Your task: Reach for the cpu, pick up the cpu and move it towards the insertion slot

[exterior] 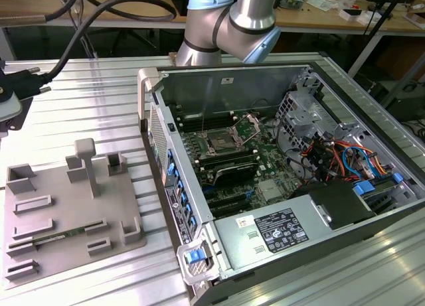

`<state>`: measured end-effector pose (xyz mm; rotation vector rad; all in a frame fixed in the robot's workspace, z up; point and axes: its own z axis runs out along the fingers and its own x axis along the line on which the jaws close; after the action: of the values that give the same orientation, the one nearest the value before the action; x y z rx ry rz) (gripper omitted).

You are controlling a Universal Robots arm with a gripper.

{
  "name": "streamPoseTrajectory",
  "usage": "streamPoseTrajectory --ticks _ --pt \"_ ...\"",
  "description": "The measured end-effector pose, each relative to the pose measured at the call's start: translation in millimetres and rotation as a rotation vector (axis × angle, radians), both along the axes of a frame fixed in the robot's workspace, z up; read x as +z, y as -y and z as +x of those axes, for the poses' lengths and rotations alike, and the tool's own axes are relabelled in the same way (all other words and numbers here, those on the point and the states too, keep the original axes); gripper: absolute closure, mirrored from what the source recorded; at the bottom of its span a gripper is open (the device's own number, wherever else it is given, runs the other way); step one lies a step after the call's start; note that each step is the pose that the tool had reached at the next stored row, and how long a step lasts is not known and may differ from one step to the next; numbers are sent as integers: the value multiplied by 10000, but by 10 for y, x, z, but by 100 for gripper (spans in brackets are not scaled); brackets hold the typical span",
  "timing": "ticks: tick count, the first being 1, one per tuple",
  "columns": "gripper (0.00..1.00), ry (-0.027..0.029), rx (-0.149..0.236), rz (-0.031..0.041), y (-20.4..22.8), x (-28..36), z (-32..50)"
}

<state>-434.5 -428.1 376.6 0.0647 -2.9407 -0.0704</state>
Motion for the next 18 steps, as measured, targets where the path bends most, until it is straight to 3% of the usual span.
streamPoseTrajectory --ticks 2,4,7,8,11,12,14,16,18 --pt "45 2 0 1 0 14 0" --pt "45 42 1 -1 0 16 -5" --pt "45 226 12 0 -1 15 -16" --pt "45 354 16 -1 -3 15 -22" --pt "45 622 29 0 -6 15 -31" --pt "45 770 39 0 -7 15 -36" --pt "45 940 54 0 -9 15 -42" --pt "45 1168 76 1 -13 15 -48" --pt "45 1331 88 1 -16 15 -51"
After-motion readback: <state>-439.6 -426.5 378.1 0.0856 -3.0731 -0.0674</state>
